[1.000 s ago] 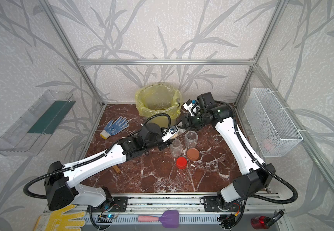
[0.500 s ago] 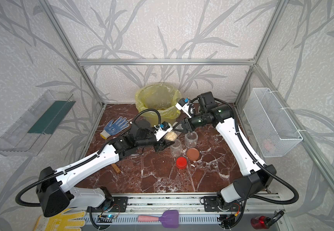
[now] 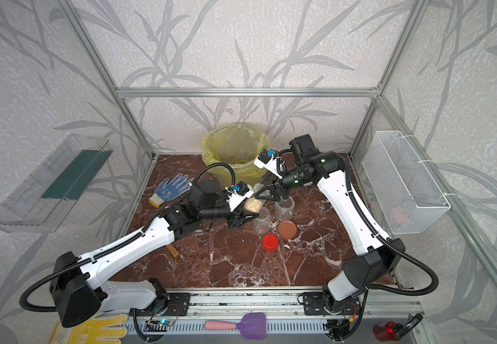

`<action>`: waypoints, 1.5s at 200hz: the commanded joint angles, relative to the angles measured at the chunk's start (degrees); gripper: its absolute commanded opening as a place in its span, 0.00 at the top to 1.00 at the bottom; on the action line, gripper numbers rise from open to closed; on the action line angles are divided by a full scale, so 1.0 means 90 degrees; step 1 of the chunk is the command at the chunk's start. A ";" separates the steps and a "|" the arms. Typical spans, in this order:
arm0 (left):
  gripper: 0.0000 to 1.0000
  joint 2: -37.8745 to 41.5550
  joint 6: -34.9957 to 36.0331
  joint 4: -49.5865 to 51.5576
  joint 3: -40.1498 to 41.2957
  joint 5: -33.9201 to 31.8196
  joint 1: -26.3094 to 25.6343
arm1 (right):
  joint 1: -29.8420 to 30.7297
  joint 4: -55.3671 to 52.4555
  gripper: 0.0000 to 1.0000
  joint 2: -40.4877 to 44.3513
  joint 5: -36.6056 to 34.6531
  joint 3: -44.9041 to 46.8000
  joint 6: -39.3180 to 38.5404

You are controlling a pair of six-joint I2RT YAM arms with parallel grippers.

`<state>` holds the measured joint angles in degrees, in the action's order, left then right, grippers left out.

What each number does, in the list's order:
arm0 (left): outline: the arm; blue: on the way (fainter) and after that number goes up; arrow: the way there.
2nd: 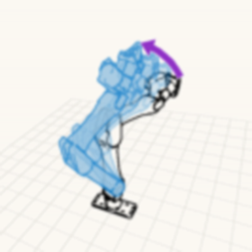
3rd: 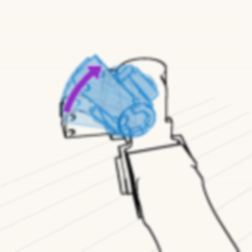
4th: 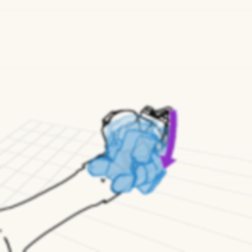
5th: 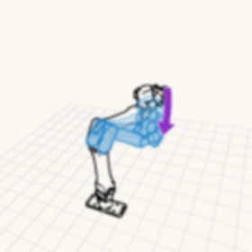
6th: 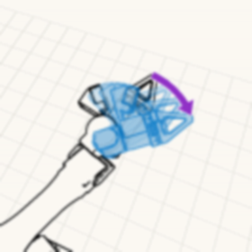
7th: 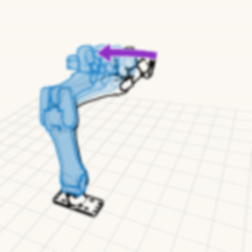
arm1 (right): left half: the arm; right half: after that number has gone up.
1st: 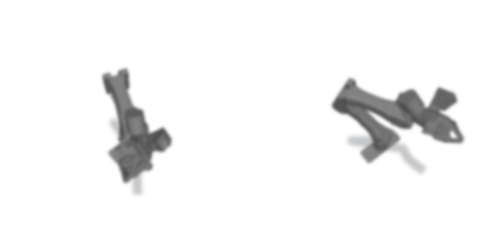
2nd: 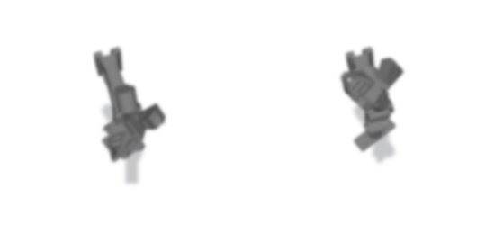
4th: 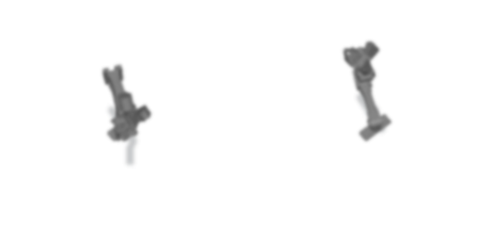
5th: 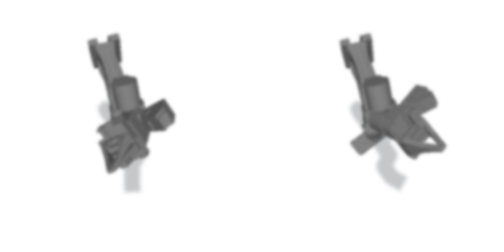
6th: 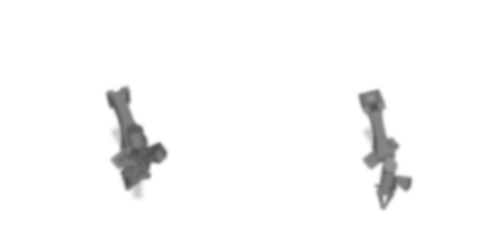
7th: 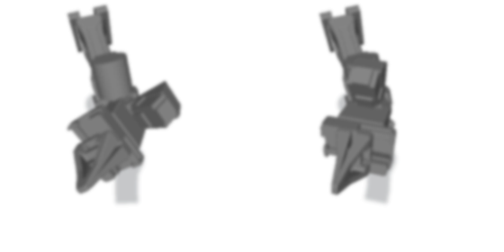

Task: Empty expired oatmeal from jars
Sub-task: Unscrew the lid from the jar.

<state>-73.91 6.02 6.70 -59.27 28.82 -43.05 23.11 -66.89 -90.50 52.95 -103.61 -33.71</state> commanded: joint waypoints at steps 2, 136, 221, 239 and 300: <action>1.00 0.0228 -0.0139 -0.0769 -0.0007 -0.0241 0.0049 | 0.0160 -0.0688 0.48 -0.0030 0.0435 -0.0093 -0.1000; 1.00 0.0325 -0.0073 -0.0939 0.0286 -0.0983 0.0271 | -0.0441 0.0025 0.18 0.0467 0.0220 0.0670 -0.0159; 1.00 0.0274 0.0597 -0.0206 -0.0008 -0.1911 0.0159 | -0.0714 0.0919 0.22 0.1020 -0.1208 0.0695 0.4984; 1.00 0.0288 0.0675 -0.0210 -0.0012 -0.2244 0.0096 | -0.0567 0.0980 0.20 0.1187 -0.1765 0.0715 0.5749; 1.00 0.0334 0.0980 -0.0041 -0.0057 -0.2840 -0.0109 | -0.0019 0.0249 0.17 0.0531 -0.2460 -0.0166 0.6757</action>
<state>-72.29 12.32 6.04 -57.28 6.28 -43.42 21.67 -61.41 -82.85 33.93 -100.47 21.71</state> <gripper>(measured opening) 0.511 0.822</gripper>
